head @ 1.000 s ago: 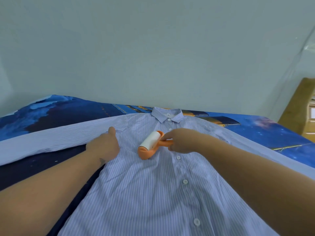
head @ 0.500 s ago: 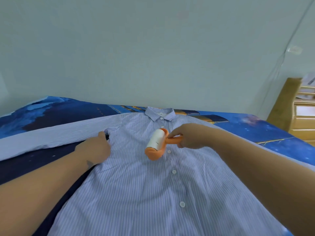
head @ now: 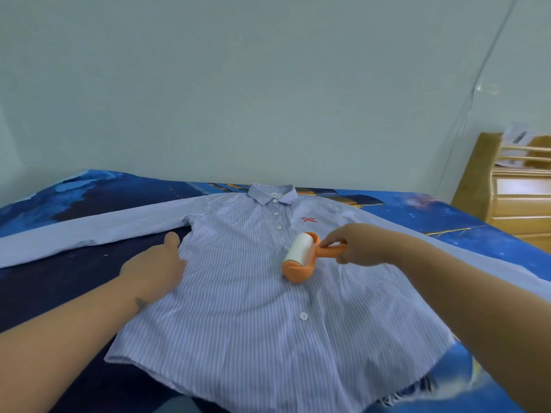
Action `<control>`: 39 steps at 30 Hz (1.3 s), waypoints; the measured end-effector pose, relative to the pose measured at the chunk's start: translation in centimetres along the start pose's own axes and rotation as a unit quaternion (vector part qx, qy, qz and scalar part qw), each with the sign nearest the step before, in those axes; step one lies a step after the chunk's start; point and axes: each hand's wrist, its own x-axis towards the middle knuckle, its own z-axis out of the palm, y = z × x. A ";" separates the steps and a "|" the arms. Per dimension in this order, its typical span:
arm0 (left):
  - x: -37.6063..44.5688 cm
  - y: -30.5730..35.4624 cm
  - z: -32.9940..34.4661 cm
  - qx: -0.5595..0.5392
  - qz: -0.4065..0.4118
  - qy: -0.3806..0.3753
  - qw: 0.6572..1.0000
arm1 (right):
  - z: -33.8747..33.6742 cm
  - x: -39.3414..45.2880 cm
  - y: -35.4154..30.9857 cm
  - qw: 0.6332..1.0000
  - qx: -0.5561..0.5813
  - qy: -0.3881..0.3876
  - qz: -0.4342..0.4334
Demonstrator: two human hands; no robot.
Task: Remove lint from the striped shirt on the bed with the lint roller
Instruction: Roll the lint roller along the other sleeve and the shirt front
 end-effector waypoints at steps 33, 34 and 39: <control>-5.3 -1.2 1.5 0.210 0.091 0.084 0.970 | 8.2 -5.4 7.9 0.943 0.101 0.120 0.293; -5.4 -1.1 1.4 0.220 0.092 0.082 0.968 | 8.3 -5.6 7.7 0.950 0.085 0.117 0.278; -5.9 -0.9 0.6 0.246 0.092 0.073 0.962 | 7.9 -6.8 8.2 0.960 0.015 0.106 0.259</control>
